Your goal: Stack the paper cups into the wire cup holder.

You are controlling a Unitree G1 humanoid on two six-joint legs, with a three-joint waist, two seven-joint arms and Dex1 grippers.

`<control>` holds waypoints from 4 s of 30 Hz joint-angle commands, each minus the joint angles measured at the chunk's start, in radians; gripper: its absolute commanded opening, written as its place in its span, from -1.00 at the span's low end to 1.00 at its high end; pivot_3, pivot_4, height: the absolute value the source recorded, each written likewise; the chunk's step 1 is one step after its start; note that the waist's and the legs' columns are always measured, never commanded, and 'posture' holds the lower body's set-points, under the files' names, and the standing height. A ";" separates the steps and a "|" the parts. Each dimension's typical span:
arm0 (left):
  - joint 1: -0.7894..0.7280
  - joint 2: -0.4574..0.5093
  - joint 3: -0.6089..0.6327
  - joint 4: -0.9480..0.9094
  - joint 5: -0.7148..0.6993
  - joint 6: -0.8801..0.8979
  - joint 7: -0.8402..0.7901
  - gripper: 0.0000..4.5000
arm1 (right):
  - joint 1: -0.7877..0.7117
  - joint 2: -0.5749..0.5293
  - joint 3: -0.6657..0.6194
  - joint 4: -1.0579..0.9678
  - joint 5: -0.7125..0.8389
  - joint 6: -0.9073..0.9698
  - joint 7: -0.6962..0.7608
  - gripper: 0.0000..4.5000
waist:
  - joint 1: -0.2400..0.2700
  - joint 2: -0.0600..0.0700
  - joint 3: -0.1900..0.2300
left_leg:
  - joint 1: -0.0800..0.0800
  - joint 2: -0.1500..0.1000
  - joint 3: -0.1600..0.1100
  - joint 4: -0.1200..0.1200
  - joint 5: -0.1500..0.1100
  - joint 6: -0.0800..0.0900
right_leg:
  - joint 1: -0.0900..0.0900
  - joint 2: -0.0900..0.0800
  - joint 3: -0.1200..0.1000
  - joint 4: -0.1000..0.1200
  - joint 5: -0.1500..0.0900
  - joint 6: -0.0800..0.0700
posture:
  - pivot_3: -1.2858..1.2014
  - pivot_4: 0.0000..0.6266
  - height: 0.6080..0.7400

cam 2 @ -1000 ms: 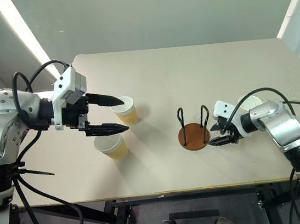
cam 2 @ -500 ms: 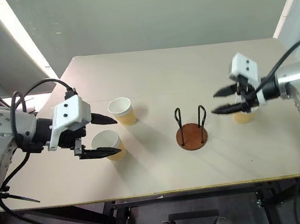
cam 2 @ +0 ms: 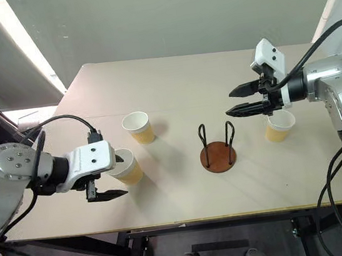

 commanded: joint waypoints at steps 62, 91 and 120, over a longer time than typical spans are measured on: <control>-0.911 -0.482 -0.195 0.687 -0.193 -0.257 -0.402 -0.99 | 0.297 -0.220 -0.239 -0.362 0.200 0.229 -0.122 0.30 | 0.013 -0.001 0.000 | -0.004 0.001 0.007 0.006 -0.004 0.006 | 0.001 0.000 0.003 -0.006 0.006 0.015 | 0.03 -0.52 1.00; -1.124 -0.835 -0.457 1.185 -0.164 -0.581 -0.402 -0.99 | 0.460 -0.284 -0.412 -0.478 0.328 0.281 -0.305 0.30 | 0.033 0.000 0.001 | -0.025 -0.006 0.028 0.038 -0.017 0.023 | 0.001 -0.001 0.028 -0.025 0.019 0.058 | 0.03 -0.52 1.00; -1.072 -0.853 -0.511 1.121 -0.091 -0.681 -0.402 -0.99 | 0.454 -0.283 -0.382 -0.467 0.334 0.255 -0.328 0.30 | 0.031 0.001 0.000 | -0.025 -0.009 0.048 0.052 -0.026 0.037 | 0.000 -0.002 0.052 -0.032 0.024 0.071 | 0.03 -0.52 1.00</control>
